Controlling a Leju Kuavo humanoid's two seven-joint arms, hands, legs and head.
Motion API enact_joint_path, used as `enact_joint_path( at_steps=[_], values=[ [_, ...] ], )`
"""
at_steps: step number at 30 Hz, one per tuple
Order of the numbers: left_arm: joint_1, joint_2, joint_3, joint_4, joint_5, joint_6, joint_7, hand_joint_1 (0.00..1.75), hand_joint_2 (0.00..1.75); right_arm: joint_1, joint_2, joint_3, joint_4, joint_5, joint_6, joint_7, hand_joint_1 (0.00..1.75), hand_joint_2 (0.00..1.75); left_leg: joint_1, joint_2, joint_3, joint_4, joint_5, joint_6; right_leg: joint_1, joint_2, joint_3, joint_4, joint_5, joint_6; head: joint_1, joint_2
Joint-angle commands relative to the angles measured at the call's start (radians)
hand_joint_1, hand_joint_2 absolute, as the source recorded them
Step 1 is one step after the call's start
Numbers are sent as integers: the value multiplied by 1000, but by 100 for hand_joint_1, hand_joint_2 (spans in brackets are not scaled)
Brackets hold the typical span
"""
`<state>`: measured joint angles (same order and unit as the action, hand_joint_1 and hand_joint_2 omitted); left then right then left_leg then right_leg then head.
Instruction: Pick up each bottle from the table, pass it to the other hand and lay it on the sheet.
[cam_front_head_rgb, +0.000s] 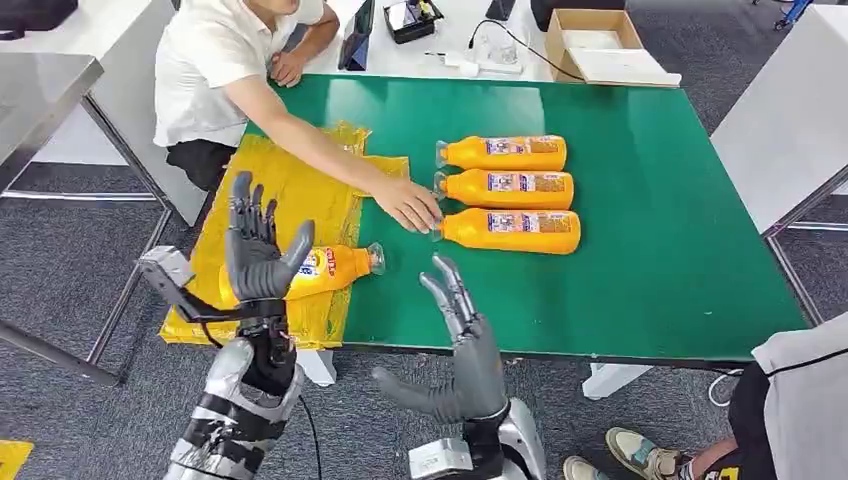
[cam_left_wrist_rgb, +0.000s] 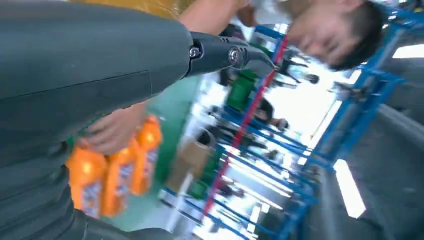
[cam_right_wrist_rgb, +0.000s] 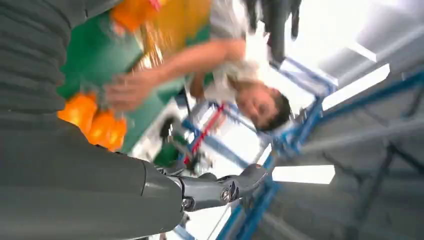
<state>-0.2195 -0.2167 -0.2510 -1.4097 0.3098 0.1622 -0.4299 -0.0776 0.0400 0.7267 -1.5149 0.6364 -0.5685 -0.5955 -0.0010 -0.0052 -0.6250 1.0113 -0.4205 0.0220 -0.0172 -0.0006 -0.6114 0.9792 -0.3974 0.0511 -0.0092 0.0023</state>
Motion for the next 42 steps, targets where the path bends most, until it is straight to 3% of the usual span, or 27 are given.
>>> enact_joint_path(
  at_steps=[1, 5, 11, 14, 16, 23, 24, 25, 28, 31, 34, 42],
  values=[
    [225, 133, -106, -178, -12, 14, 45, 0, 175, 175, -144, -293, -8, 168, -102, 80, 0, 175, 0, 0, 11, -4, -2, -1, 1, -1, 11, -4, -2, -2, 0, 0],
    [302, 136, -84, -202, -163, 108, -24, 0, 175, 185, -199, -454, 61, 237, -108, 145, 0, 175, 0, -1, 9, -3, -3, 0, 0, -1, 9, -4, -2, -1, 0, 0],
    [319, 119, -74, -202, -222, 135, -26, 0, 175, 36, -226, -619, 301, 264, -30, 128, 0, 175, 0, 1, 7, -2, -3, 0, 0, 1, 7, -3, -1, -1, 0, 0],
    [294, 119, -81, -183, -212, 132, -22, 0, 175, -83, -242, -603, 477, 268, 10, 119, 0, 175, -1, 3, 4, -2, -2, 1, 0, 2, 4, -2, 1, 0, -1, 0],
    [293, 118, -81, -181, -212, 132, -22, 0, 175, -91, -241, -603, 486, 267, 10, 117, 0, 175, 0, 5, 9, -2, -4, -1, 1, 4, 9, -3, 1, -2, 0, 0],
    [292, 119, -81, -182, -205, 130, -20, 0, 175, -89, -236, -595, 492, 270, 9, 121, 0, 175, 0, 2, 6, -1, -1, 1, 0, 1, 6, -2, 0, -1, 0, 0],
    [292, 120, -82, -185, -196, 126, -19, 0, 175, -106, -242, -580, 512, 282, 22, 129, 0, 175, 0, 3, 13, -2, -5, 0, 1, 2, 12, -3, -3, -3, 0, 0],
    [287, 121, -87, -185, -185, 117, -16, 0, 175, -127, -246, -568, 543, 287, 33, 136, 0, 175, 0, 2, 7, -1, -2, 1, 0, 1, 7, -2, -1, -1, 0, 0],
    [277, 119, -105, -170, -212, 131, -18, 0, 175, -192, -248, -529, 652, 321, 54, 143, 0, 175, 0, 4, 8, -1, -3, 1, 0, 3, 7, -2, 0, -1, 0, 0],
    [259, 110, -129, -133, -235, 149, -16, 0, 175, -286, -213, -488, 786, 319, 87, 143, 0, 175, -1, 3, 4, -1, -1, 2, 0, 2, 4, -1, 1, 0, 0, 0],
    [234, 102, -145, -99, -234, 149, -13, 0, 175, -351, -175, -451, 869, 321, 108, 155, 0, 175, 0, 7, 11, -1, -3, 0, 1, 5, 10, -2, 0, -3, 0, 0],
    [182, 83, -183, -32, -253, 157, -6, 0, 175, -447, -120, -393, 1030, 343, 149, 216, 0, 175, 0, 4, 6, -1, -1, 1, 1, 2, 5, -1, 1, -1, 0, 0]
  ],
)
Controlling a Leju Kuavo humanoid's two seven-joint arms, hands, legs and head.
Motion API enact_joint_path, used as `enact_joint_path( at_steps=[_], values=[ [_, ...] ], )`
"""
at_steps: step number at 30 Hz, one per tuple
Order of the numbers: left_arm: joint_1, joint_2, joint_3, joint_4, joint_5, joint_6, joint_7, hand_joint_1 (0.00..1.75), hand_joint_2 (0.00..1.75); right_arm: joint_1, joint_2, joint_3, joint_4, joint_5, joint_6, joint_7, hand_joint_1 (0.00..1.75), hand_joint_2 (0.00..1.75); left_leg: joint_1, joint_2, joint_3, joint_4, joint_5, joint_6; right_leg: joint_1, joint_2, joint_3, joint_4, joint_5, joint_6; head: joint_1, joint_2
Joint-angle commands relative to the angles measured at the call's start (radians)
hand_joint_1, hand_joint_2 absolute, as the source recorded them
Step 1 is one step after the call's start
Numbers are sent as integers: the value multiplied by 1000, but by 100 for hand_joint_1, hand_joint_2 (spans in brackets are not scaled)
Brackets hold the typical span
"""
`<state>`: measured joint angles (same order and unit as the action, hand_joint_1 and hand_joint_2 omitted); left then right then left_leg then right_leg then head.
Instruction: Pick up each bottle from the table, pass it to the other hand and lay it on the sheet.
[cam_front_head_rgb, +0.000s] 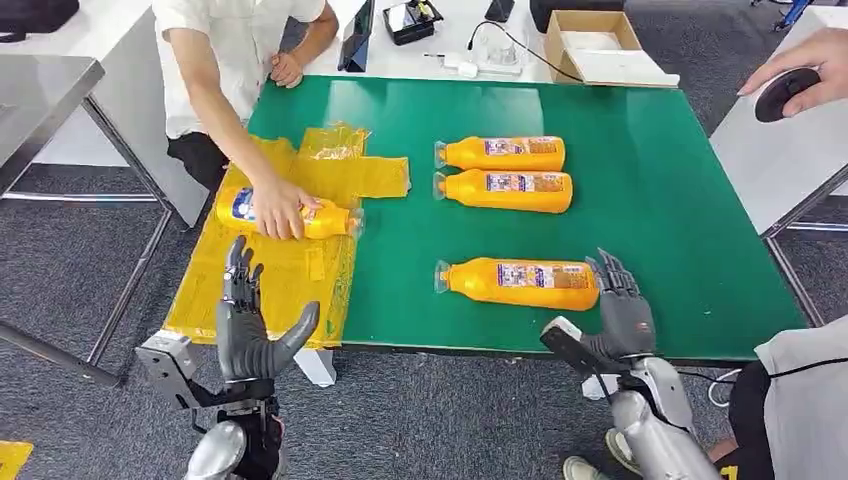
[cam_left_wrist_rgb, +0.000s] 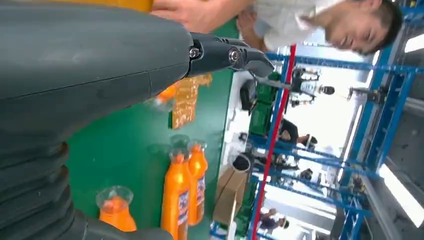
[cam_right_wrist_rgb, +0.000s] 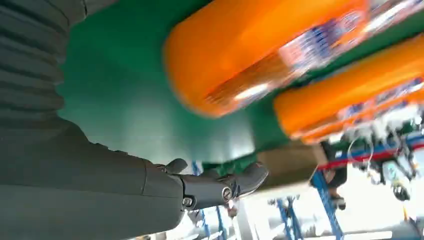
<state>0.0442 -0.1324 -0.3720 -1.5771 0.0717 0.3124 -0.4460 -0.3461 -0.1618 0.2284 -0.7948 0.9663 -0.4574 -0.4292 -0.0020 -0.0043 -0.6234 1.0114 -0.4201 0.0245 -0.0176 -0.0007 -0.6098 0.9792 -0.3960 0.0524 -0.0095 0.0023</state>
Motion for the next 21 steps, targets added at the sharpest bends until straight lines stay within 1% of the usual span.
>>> enact_joint_path(
  at_steps=[1, 2, 3, 4, 5, 6, 7, 8, 10, 11, 13, 15, 16, 17, 18, 20, 21],
  values=[
    [-83, -3, -65, 137, -14, 7, 9, 0, 175, -182, 83, 108, 316, 16, 40, 52, 0, 175, 1, 3, 7, -1, -2, -2, 1, 3, 6, -1, -2, -3, 0, 0],
    [-83, -3, -65, 137, -14, 7, 9, 0, 175, -182, 83, 108, 316, 16, 40, 52, 0, 175, 1, 3, 7, -1, -3, -2, 1, 3, 7, 0, -2, -3, 0, 0],
    [-83, -3, -65, 137, -14, 7, 9, 0, 175, -182, 83, 108, 316, 16, 40, 52, 0, 175, 1, 2, 5, -1, -2, -1, 1, 2, 4, -1, -1, -2, 0, 0],
    [-83, -3, -65, 137, -14, 7, 9, 0, 175, -182, 83, 108, 316, 16, 40, 52, 0, 175, 1, 3, 7, -1, -3, -2, 1, 3, 7, -1, -2, -2, 0, 0],
    [-83, -3, -65, 137, -14, 7, 9, 0, 175, -182, 83, 108, 316, 16, 40, 52, 0, 175, 0, 1, 4, -1, -1, -1, 0, 1, 4, -1, -1, -2, 0, 0],
    [-84, -2, -66, 139, -14, 6, 10, 0, 175, -185, 82, 113, 324, 21, 37, 54, 0, 175, 1, 1, 6, -1, -2, -2, 1, 1, 5, -1, -2, -2, 0, 0],
    [-95, -4, -70, 144, -12, 4, 13, 0, 175, -198, 85, 123, 338, 31, 36, 63, 0, 175, 1, 2, 7, -1, -3, -2, 1, 2, 7, -1, -2, -3, 0, 0],
    [-103, -6, -74, 148, -12, 3, 16, 0, 175, -206, 89, 125, 342, 33, 38, 67, 0, 175, 1, 1, 4, -1, -2, -1, 1, 1, 4, -1, -1, -2, 0, 0],
    [-112, -8, -80, 156, -14, 3, 19, 0, 175, -217, 95, 123, 350, 27, 37, 67, 0, 175, 1, 1, 7, 0, -3, -2, 1, 1, 6, 0, -2, -3, 0, 0],
    [-116, -9, -85, 163, -14, 1, 22, 0, 175, -226, 101, 127, 356, 30, 41, 75, 0, 175, 0, 1, 2, 0, -1, -1, 1, 1, 2, 0, -1, -2, 0, 0],
    [-120, -9, -90, 171, -13, -1, 29, 0, 175, -234, 107, 131, 366, 34, 53, 95, 0, 175, 1, 1, 3, -1, -1, -2, 1, 1, 3, 0, -1, -2, 0, 0],
    [-119, -2, -96, 171, -16, -4, 39, 0, 175, -250, 108, 157, 391, 73, 74, 181, 0, 175, 1, 2, 8, 0, -3, -3, 2, 2, 7, 0, -2, -4, 0, 0],
    [-116, 1, -98, 165, -20, -5, 43, 0, 175, -259, 106, 168, 399, 89, 87, 228, 0, 175, 1, 1, 3, -1, -1, -1, 1, 1, 3, 0, -1, -2, 0, 0],
    [-114, 4, -98, 160, -24, -6, 46, 0, 175, -267, 101, 178, 406, 106, 102, 265, 0, 175, 1, 2, 5, -1, -2, -2, 1, 1, 5, 0, -2, -3, 0, 0],
    [-101, 6, -93, 149, -33, -4, 57, 0, 175, -280, 89, 205, 414, 157, 105, 342, 0, 175, 0, 2, 4, -1, -2, -2, 0, 1, 4, 0, -1, -2, 0, 0],
    [-85, 9, -89, 140, -37, -17, 63, 0, 175, -290, 77, 211, 415, 187, 80, 377, 0, 175, 0, 2, 6, 0, -3, -2, 1, 2, 5, 0, -2, -3, 0, 0],
    [-81, 9, -89, 138, -38, -21, 65, 0, 175, -297, 73, 218, 415, 203, 77, 383, 0, 175, 0, 1, 3, -1, -1, -1, 0, 1, 2, 0, -1, -1, 0, 0]
  ],
)
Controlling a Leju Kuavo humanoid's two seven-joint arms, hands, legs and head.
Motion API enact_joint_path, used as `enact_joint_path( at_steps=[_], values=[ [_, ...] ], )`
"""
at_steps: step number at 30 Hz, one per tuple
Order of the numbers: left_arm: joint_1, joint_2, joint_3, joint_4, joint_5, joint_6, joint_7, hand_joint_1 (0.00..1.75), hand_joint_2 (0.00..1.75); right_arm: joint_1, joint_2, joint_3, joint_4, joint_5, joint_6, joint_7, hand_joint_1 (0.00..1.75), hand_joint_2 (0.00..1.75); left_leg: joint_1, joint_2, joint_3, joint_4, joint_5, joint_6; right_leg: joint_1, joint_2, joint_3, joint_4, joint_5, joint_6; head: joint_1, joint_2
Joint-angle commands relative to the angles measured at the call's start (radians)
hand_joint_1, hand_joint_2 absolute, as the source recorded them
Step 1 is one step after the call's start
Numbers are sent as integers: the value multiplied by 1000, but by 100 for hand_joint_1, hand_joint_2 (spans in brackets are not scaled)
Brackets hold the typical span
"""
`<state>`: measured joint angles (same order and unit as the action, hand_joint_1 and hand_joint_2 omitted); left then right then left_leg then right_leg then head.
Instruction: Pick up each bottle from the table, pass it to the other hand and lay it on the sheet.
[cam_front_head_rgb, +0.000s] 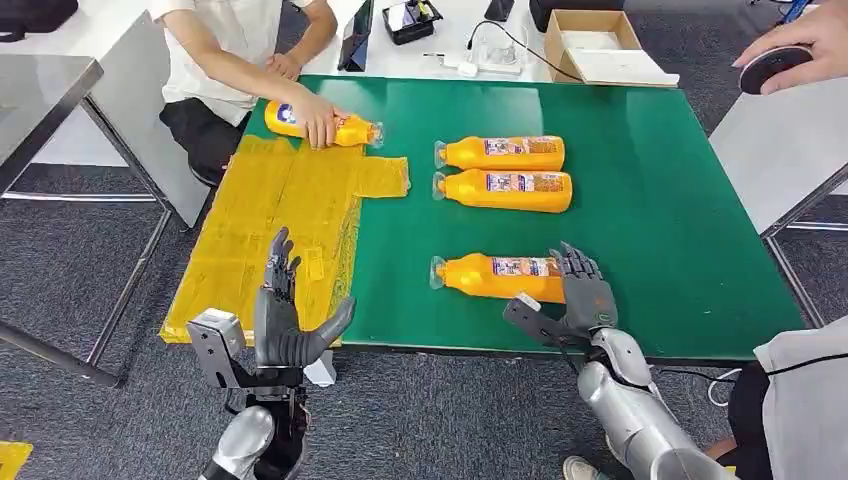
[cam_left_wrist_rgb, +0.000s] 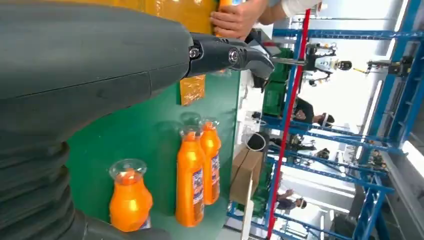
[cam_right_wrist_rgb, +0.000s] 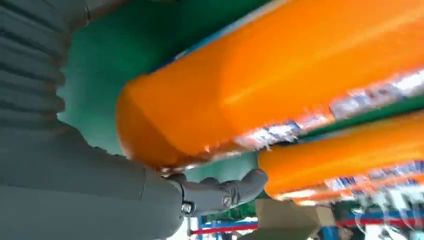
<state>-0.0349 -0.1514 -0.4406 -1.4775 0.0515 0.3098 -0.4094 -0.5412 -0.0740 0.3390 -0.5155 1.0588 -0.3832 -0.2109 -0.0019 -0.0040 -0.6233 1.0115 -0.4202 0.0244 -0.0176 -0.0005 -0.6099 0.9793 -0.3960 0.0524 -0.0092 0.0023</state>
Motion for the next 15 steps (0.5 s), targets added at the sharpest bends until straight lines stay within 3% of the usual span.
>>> enact_joint_path(
  at_steps=[1, 4, 6, 15],
  values=[
    [-1, 27, -21, 39, -18, -19, 28, 0, 175, -105, -16, 107, 136, 110, 5, 165, 0, 175, 0, 0, 3, -1, -1, -1, 0, 0, 3, -1, -1, -1, 0, 0],
    [-1, 27, -21, 38, -21, -25, 32, 0, 175, -107, -16, 113, 130, 129, -10, 175, 0, 175, 1, 0, 9, -1, -3, -2, 1, -1, 9, -1, -3, -3, 0, 0],
    [1, 25, -17, 38, -25, -29, 34, 0, 175, -121, -12, 113, 124, 149, -7, 184, 0, 175, 0, 0, 2, 0, -1, -1, 0, 0, 2, 0, -1, -1, 0, 0],
    [-4, 20, -19, 41, -27, -33, 37, 0, 175, -129, 8, 99, 138, 141, 56, 191, 0, 175, 0, 0, 2, -1, -1, -1, 0, 0, 3, 0, -1, -1, 0, 0]
  ],
)
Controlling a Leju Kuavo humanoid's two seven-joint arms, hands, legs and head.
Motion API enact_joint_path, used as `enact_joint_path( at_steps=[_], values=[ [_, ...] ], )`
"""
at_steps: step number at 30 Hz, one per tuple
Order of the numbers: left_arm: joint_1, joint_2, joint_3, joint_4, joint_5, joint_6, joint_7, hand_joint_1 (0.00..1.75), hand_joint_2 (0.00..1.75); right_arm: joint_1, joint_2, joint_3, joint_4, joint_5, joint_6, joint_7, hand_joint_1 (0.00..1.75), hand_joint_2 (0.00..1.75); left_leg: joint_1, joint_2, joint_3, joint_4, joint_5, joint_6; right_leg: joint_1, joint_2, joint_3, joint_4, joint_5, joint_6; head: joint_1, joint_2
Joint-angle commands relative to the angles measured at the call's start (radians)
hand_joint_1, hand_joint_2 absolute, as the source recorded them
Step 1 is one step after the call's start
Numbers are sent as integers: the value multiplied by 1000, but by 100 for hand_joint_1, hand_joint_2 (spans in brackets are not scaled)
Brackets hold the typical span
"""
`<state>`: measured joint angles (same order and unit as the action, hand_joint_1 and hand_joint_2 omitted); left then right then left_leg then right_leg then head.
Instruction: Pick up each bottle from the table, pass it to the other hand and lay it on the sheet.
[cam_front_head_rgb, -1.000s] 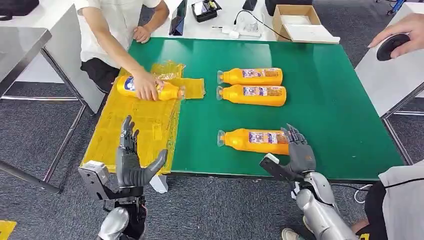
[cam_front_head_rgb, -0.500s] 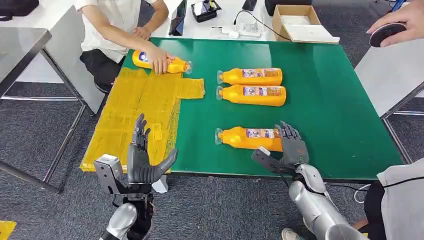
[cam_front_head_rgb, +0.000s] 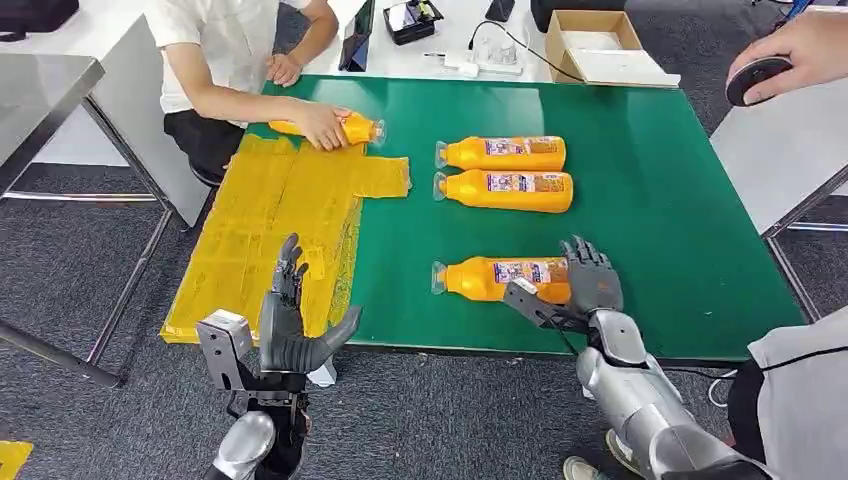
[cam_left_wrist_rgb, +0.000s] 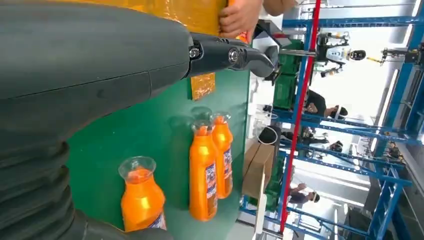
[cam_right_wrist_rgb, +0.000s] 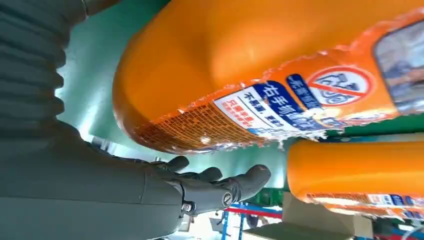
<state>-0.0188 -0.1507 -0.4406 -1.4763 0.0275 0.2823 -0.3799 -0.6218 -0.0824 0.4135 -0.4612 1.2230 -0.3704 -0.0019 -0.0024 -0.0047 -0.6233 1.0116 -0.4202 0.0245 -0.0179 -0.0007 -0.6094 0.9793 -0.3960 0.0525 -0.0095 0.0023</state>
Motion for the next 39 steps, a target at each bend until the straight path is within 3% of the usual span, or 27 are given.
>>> enact_joint_path(
  at_steps=[1, 2, 3, 13, 22, 24, 25, 30, 35, 39],
  values=[
    [-26, 18, -20, 49, -3, -5, 8, 0, 175, -44, 17, 13, 91, -44, 81, -52, 37, 175, 1, 1, 5, 0, -2, -2, 1, 1, 4, 0, -2, -3, 0, 0],
    [-30, 18, -22, 57, -3, -5, 8, 0, 175, -38, 16, -12, 96, -76, 99, -73, 157, 175, 1, 1, 4, -1, -1, -1, 1, 0, 3, 0, -1, -2, 0, 0],
    [-33, 18, -24, 62, -3, -6, 8, 0, 175, -31, 17, -32, 101, -104, 119, -93, 175, 175, 1, 0, 6, 0, -2, -2, 1, 0, 6, 0, -3, -3, 0, 0],
    [-56, 19, -35, 103, 27, -4, -4, 0, 175, 42, 10, -155, 145, -249, 123, -198, 175, 175, 2, -4, 8, -2, -1, -2, 2, -4, 9, -3, -2, -3, 0, 0],
    [-56, 26, -33, 104, 28, -4, -5, 0, 175, 67, 14, -168, 150, -266, 129, -217, 175, 175, 2, -3, 10, -2, -1, -2, 2, -4, 10, -3, -2, -2, 0, 0],
    [-57, 26, -32, 103, 28, -3, -5, 0, 175, 70, 21, -197, 142, -301, 136, -254, 175, 175, 2, -3, 11, -2, -1, -2, 2, -4, 11, -3, -2, -3, 0, 0],
    [-52, 19, -24, 96, 55, -10, -9, 0, 175, 76, 36, -249, 121, -373, 157, -328, 175, 175, 2, -2, 12, -2, -1, -1, 2, -3, 11, -3, -2, -2, 0, 0],
    [-50, 20, -25, 96, 57, -11, -10, 0, 175, 72, 42, -249, 120, -375, 161, -327, 175, 175, 2, 0, 13, -2, -1, -2, 2, -1, 12, -3, -2, -3, 0, 0],
    [-36, 9, 3, 108, 190, -57, 13, 0, 175, 106, 106, -327, -25, -589, 259, -578, 175, 175, 2, 2, 13, -1, -1, -2, 2, 1, 11, -2, -1, -2, 1, 0],
    [-40, 9, 3, 123, 199, -61, 11, 0, 175, 120, 116, -308, -82, -610, 270, -567, 175, 175, 1, 4, 11, -1, -1, -1, 1, 2, 9, -1, -1, -2, 0, 0]
  ],
)
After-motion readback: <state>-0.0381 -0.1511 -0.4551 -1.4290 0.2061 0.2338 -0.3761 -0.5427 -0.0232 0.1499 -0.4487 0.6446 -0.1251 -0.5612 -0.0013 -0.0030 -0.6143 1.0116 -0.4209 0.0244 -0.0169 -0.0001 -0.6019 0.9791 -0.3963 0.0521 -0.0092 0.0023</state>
